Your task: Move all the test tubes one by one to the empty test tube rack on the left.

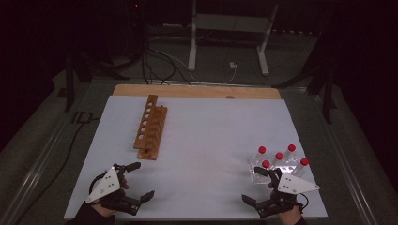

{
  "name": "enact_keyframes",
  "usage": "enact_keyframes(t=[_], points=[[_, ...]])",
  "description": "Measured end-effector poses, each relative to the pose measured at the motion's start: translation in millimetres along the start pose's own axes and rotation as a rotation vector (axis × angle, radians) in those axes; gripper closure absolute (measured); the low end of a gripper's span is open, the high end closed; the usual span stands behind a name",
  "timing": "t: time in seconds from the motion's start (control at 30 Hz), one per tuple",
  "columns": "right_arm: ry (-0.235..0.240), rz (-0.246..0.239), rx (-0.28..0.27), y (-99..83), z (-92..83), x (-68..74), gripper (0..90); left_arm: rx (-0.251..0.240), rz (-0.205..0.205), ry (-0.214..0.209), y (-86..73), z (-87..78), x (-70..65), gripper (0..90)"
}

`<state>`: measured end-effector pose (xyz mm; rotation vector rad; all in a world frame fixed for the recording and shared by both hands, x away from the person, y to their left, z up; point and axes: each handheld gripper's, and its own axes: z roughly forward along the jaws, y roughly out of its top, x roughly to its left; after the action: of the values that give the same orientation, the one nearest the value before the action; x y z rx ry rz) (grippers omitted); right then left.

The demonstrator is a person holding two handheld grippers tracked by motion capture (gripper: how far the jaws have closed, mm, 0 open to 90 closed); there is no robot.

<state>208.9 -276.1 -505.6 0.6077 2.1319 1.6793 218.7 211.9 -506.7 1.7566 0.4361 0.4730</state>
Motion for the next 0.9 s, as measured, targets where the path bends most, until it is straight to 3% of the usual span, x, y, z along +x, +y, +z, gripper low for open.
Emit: enact_keyframes(t=[0.13, 0.27, 0.43, 0.5, 0.67, 0.73, 0.77, 0.9], points=[[-0.001, -0.004, 0.044, 1.1, 4.8, 2.6, 0.0, 0.004, 0.001, -0.006, 0.0, 0.7, -0.4, 0.9], [0.007, -0.005, 0.054, 7.6, 7.1, 7.3, 0.0, 0.005, -0.001, -0.003, 0.1, 0.6, -0.4, 0.9], [0.001, -0.003, 0.033, 20.4, 6.7, 10.1, 0.0, -0.001, -0.005, -0.004, 0.4, 0.3, 0.2, 0.9], [-0.021, -0.003, 0.005, 33.3, 3.3, 11.5, 0.0, -0.001, -0.006, -0.006, 0.4, 0.5, 0.2, 0.9], [-0.068, -0.002, -0.015, 45.6, -2.6, 8.9, 0.0, -0.003, -0.008, -0.006, 0.6, 0.4, 0.2, 0.9], [-0.119, -0.002, -0.017, 51.1, -8.0, 6.5, 0.0, -0.005, -0.012, -0.007, 0.6, 0.2, 0.3, 0.9], [-0.119, -0.002, -0.017, 51.1, -8.0, 6.5, 0.0, -0.006, -0.012, -0.007, 0.6, 0.2, 0.3, 0.9], [-0.196, 0.010, -0.012, 56.9, -15.0, 2.3, 0.0, -0.007, -0.016, -0.009, 0.7, 0.6, 0.3, 0.9]])
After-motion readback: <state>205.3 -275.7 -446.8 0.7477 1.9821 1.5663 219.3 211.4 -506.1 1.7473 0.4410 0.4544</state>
